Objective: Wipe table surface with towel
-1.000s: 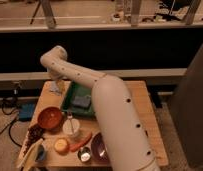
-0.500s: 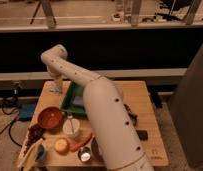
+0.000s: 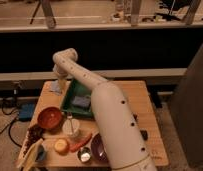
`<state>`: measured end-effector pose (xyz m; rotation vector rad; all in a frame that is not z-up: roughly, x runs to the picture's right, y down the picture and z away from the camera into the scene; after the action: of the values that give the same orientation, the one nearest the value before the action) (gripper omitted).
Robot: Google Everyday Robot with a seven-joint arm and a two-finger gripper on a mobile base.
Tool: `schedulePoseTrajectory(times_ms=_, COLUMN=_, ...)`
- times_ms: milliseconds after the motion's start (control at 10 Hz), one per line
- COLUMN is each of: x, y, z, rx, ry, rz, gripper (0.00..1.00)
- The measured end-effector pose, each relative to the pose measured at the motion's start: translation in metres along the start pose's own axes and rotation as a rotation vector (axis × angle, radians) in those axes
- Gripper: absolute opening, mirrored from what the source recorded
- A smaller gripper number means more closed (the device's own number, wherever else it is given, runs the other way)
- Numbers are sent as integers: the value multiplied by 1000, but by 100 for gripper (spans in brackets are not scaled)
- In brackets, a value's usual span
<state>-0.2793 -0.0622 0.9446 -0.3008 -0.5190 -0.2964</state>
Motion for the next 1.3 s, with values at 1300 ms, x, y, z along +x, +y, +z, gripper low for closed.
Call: schedulePoseTrajectory(times_ms=1300, x=11, y=20, z=58, rx=-39, ry=-133, rz=331, gripper=80)
